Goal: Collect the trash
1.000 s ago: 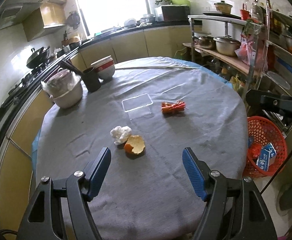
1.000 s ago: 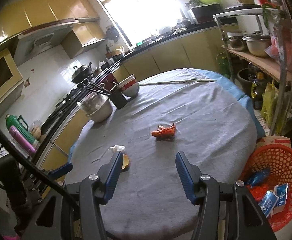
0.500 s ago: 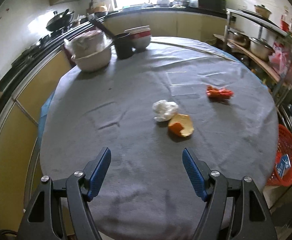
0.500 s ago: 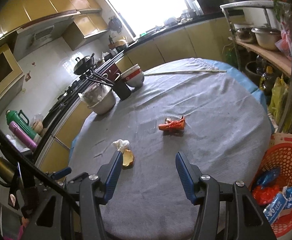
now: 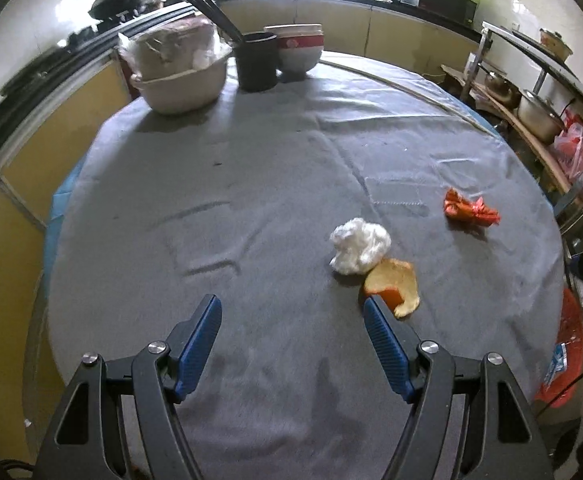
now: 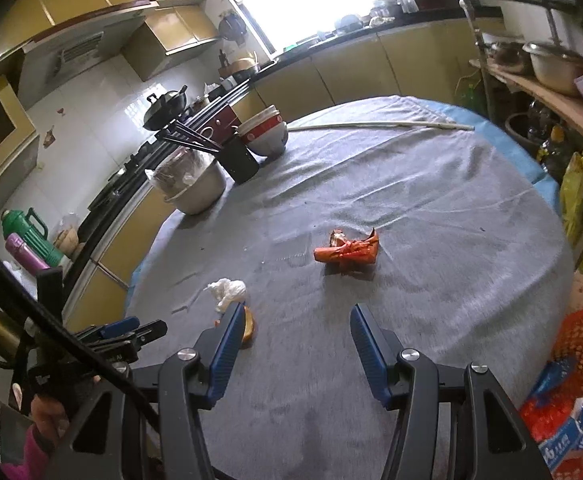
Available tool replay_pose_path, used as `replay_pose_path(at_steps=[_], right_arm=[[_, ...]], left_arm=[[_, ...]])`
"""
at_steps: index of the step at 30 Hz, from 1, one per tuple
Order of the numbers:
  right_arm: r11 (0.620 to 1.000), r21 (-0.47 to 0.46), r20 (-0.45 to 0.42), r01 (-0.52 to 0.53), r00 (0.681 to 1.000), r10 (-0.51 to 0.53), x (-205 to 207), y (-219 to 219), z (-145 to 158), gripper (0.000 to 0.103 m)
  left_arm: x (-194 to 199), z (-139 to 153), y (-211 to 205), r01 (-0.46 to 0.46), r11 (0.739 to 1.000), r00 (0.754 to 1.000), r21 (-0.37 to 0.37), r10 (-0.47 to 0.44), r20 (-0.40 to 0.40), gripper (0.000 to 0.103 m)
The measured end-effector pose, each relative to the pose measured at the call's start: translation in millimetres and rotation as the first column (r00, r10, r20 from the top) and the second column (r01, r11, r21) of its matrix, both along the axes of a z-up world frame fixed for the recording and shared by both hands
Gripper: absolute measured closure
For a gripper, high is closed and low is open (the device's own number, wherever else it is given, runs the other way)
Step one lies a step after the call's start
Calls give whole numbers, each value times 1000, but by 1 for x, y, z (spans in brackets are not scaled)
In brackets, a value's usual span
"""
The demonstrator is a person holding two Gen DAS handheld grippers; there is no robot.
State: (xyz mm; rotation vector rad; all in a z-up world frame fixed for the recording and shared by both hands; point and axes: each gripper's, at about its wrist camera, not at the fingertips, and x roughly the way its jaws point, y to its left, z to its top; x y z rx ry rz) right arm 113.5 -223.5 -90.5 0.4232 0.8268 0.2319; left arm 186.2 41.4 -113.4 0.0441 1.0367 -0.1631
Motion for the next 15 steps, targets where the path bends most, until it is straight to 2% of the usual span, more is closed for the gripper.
replay_pose_path(at_steps=[4,7,11,14,15], right_arm=[[999,-44,-19,-11,1000,10,29,-4,-13,44],[997,-72,-25,-29,999,27,50,-9,-22,44],[991,-108,-29,-77,997,74,86,-12,-35,44],[992,-99,-45,-82,996,77,112,-13,-47,44],[991,-99,-53,-88,995,83,117,-12,-51,44]], left_arm=[[21,-9,-5,24,999,999,-27,-24,-35,29],[36,-15,-8,39,996,997,-75,-44,-70,29],[51,-21,-13,61,992,995,-109,-70,-73,29],[63,-28,-14,80,985,992,-155,-95,-89,29],[65,-30,-14,82,983,991,-165,-98,-95,32]])
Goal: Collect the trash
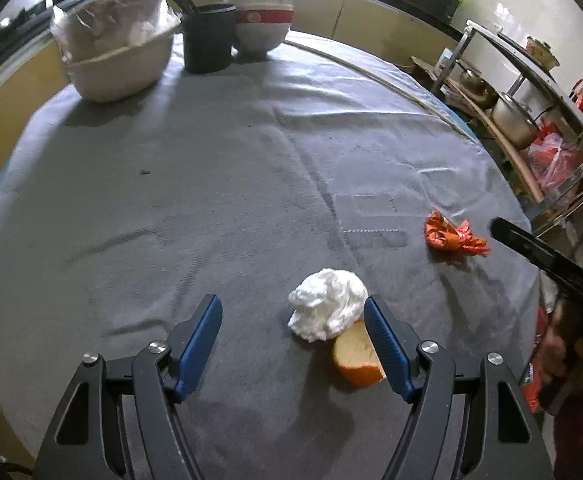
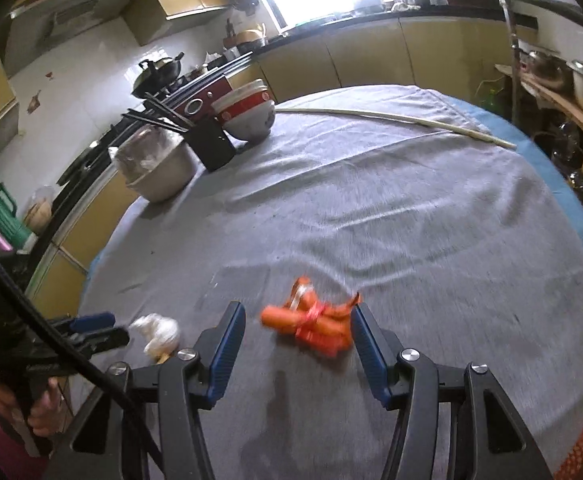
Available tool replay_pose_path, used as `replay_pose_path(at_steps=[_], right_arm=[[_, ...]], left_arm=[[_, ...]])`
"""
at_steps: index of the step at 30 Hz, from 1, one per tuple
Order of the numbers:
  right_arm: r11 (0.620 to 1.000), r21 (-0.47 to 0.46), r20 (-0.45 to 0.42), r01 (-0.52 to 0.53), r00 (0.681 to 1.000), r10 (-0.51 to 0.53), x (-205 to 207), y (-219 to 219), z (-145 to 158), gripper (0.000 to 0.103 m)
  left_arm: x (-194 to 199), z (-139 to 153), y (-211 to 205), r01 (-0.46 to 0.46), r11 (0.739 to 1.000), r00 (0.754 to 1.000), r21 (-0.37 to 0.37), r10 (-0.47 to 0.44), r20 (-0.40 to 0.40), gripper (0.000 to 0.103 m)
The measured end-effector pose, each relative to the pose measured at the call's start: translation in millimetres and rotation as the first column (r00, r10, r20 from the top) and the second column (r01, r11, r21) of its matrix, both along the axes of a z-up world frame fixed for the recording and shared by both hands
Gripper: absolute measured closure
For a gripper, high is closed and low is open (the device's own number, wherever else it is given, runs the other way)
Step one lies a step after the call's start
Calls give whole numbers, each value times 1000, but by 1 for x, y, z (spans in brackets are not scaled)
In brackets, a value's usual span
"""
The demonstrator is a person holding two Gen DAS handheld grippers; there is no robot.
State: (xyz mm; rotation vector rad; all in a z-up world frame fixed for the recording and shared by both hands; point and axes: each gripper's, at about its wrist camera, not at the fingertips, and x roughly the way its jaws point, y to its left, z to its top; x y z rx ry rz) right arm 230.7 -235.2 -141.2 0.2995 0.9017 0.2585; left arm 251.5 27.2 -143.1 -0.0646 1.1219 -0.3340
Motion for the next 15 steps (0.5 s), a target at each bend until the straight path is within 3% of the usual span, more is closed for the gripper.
replay_pose_path(at_steps=[4,5,7,8,12,15], right_arm=[[1000,0,-54,-3,999,3,17,2,-20,45],[1000,3,-71,-11,997,11,17,4,-23,48],[999,5,-102,-52,993,52,10,11,-27,61],[997,11,-112,-74,991,75,5,14,-27,64],[984,-21,-108,-178,979,175,-20,31,-18,64],[985,-53,-70,-161,985,157,-25,29,-8,63]], left_arm=[[7,-9,-1,18,998,999,-53,-20,-40,57],[8,-11,-2,20,998,999,-54,-22,-42,58],[7,-15,-3,20,999,999,-28,-21,-44,78],[5,-16,-3,22,1000,999,-18,-22,-46,82],[-1,-15,4,6,1000,1000,2,-5,-31,84],[0,-13,7,6,1000,999,-10,-7,-33,82]])
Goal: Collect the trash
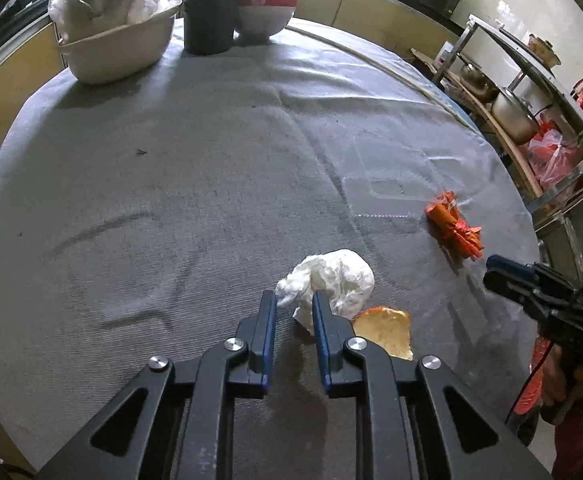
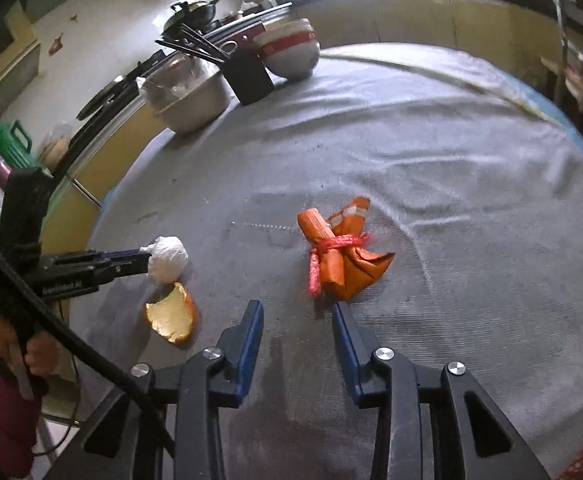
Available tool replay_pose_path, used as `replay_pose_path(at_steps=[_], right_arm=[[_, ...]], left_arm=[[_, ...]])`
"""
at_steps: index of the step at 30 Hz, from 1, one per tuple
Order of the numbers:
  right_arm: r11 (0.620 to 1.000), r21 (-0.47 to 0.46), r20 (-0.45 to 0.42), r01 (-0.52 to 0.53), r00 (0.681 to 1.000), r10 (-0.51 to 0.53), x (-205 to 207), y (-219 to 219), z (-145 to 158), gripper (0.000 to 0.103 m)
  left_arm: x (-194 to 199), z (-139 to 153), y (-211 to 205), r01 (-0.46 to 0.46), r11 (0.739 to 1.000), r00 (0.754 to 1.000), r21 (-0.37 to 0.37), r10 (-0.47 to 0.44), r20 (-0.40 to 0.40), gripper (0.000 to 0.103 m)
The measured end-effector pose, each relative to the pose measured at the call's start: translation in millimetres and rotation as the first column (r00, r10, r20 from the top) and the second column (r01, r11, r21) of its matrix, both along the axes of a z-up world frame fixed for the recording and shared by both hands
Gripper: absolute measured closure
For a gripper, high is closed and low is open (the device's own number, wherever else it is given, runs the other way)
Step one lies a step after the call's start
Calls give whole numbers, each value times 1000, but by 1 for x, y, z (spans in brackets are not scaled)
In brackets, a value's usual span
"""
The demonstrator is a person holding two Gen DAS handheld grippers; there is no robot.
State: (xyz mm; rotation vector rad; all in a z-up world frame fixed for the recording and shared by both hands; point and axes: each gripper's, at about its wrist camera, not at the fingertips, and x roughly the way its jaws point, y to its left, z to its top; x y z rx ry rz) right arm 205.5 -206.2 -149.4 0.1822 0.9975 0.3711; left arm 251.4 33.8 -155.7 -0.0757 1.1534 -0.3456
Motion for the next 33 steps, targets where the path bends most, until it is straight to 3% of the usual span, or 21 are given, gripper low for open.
replay_pose_path(at_steps=[2,4,6,11,14,15,16,18,21,25,33], right_arm=[[999,-13,16,42,999,-42,5,-6,4,41],[997,22,11,79,997,-80,11,-11,4,41],[994,23,6,103,995,-103,18,-12,4,41],[995,3,-19,103,995,-103,35,-6,-8,41],[995,-20,-47,100,994,-101,41,-2,-19,49],[995,-34,-36,99,994,-100,41,1,-20,55],[995,-41,-34,89,995,-90,41,3,-21,67],[995,-49,-30,82,996,-84,38,6,-20,72],[995,-85,-24,54,998,-57,31,11,-18,82],[997,-57,-24,58,998,-59,19,5,-16,89],[997,22,22,71,997,-72,0,-5,4,88]], left_arm=[[1,3,0,3,1000,1000,0,-3,2,70],[0,9,-2,5,1000,999,18,-5,35,47],[0,12,-5,16,1000,998,21,-18,64,45],[12,2,-11,15,1000,1000,-17,-15,25,45],[18,-6,-14,0,999,1000,-52,0,-1,53],[20,-9,-16,5,998,1000,-69,-6,-15,68],[20,-12,-17,9,996,1000,-84,-11,-25,77],[21,-13,-18,2,993,999,-117,-6,-37,80],[16,-11,-19,-11,995,1000,-102,8,-24,82],[3,3,-13,-36,996,999,-79,39,32,83],[-32,43,5,-67,996,987,-58,74,141,83]])
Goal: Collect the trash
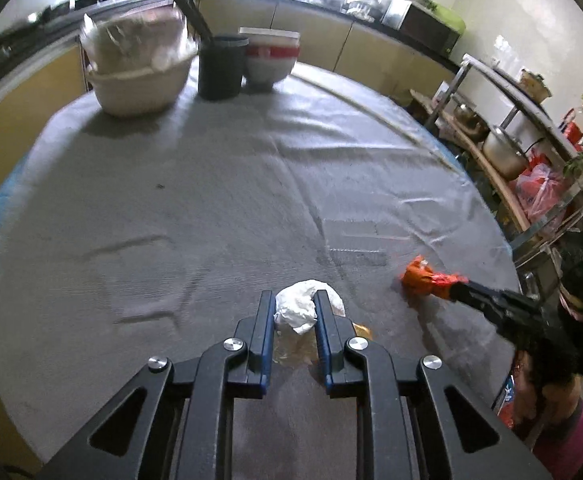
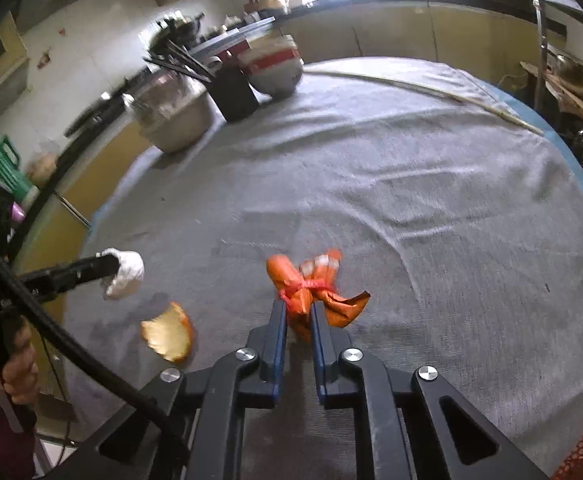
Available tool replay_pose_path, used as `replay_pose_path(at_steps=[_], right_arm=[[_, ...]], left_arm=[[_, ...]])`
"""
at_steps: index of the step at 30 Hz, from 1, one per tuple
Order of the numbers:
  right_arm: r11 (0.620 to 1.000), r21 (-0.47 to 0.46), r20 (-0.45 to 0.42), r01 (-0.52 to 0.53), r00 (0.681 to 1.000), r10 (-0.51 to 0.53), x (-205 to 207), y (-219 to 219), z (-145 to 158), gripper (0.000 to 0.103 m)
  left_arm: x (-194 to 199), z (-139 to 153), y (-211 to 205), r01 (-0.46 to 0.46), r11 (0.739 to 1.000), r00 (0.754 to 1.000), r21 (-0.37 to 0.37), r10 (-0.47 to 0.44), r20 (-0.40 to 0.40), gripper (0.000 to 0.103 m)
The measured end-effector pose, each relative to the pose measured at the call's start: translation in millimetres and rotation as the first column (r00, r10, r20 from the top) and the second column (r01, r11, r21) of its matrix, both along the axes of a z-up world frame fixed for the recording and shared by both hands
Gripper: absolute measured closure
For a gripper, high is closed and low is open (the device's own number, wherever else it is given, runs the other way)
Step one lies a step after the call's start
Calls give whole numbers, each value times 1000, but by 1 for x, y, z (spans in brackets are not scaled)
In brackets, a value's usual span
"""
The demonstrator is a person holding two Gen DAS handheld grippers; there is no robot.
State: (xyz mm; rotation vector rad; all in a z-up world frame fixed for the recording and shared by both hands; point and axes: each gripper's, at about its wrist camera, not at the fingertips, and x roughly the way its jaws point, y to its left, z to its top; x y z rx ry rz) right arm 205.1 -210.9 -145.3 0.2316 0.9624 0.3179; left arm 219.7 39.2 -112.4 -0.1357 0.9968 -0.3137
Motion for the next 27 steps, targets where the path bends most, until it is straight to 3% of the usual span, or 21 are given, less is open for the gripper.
replay_pose_path(at_steps=[3,6,10,16,21,22,25,27], right_arm=[[1000,21,-38,11,999,-10,7,-4,-1,87],[1000,-15,-75,-6,997,5,14,-1,-8,86],[999,-19,-108,-35,994,33,9,2,-14,85],[999,-5,-149,-43,988,42,-21,-3,-24,71],[999,28,-111,-20,994,22,-42,-12,-15,67],[1000,21,-90,-19,996,21,-41,-12,-10,65],[1000,20,-17,-7,1000,7,-29,-10,5,25],[1000,24,22,-4,1000,3,-18,-7,10,25]], left_arm=[[-16,9,1,3,1000,1000,2,-3,27,83],[-32,12,5,-4,1000,999,15,4,42,83],[-51,9,15,-9,1000,1000,-3,10,30,83],[-61,-6,17,-12,999,1000,37,12,11,83],[-61,-11,15,-7,1000,1000,25,7,6,83],[-61,-10,14,-7,1000,1000,25,7,9,83],[-61,-9,12,-4,1000,1000,15,4,6,83],[-62,-7,10,-4,1000,1000,15,4,12,83]])
